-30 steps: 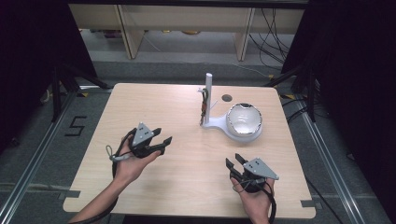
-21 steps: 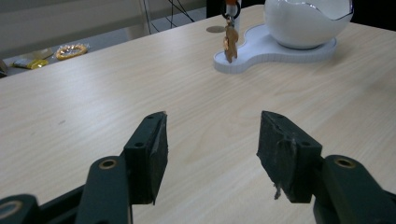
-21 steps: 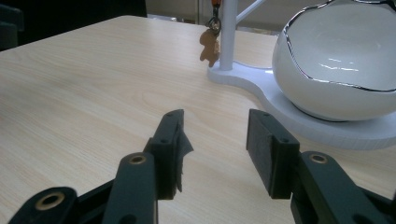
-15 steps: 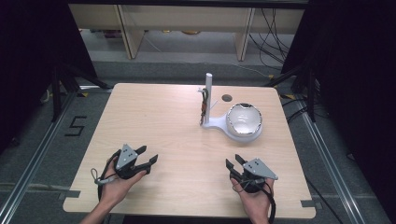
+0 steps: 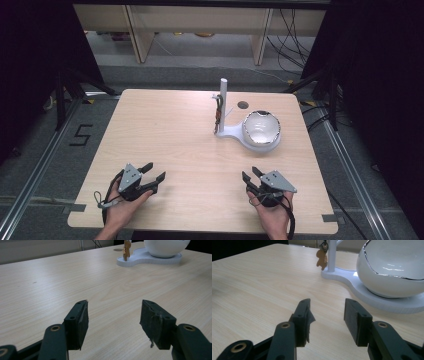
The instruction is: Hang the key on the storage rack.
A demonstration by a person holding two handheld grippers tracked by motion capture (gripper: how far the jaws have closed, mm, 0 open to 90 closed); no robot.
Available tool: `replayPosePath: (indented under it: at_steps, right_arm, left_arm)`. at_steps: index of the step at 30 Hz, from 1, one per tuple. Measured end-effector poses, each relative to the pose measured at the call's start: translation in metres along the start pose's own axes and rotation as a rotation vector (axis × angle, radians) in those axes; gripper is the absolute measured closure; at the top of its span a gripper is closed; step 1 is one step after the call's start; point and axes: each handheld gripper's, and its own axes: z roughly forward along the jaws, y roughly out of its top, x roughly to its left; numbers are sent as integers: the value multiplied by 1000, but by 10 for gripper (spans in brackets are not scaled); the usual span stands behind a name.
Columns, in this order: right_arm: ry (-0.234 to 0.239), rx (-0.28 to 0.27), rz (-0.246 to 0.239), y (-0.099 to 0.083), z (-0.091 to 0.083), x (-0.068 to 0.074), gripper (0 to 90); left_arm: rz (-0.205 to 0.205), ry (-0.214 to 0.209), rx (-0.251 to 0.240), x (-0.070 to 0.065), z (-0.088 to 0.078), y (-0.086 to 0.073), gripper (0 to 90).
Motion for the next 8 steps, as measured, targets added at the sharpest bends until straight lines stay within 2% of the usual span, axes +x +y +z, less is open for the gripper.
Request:
replayPosePath:
  at_steps: [2,3,6,7,8]
  right_arm:
    - [11,-6,-17,0,1,-2,573]
    - [1,-7,-42,0,0,-4,572]
    - [2,-2,-21,-1,2,-3,570]
    - [3,14,19,-1,-1,0,568]
    - [8,-9,-20,-1,2,-4,565]
  left_arm:
    - [1,4,-1,0,0,0,391]
    - [-2,7,-1,0,0,0,390]
    - [-24,16,-5,2,0,0,378]
    - [-28,14,-5,2,0,0,368]
    - [-27,13,0,2,0,0,359]
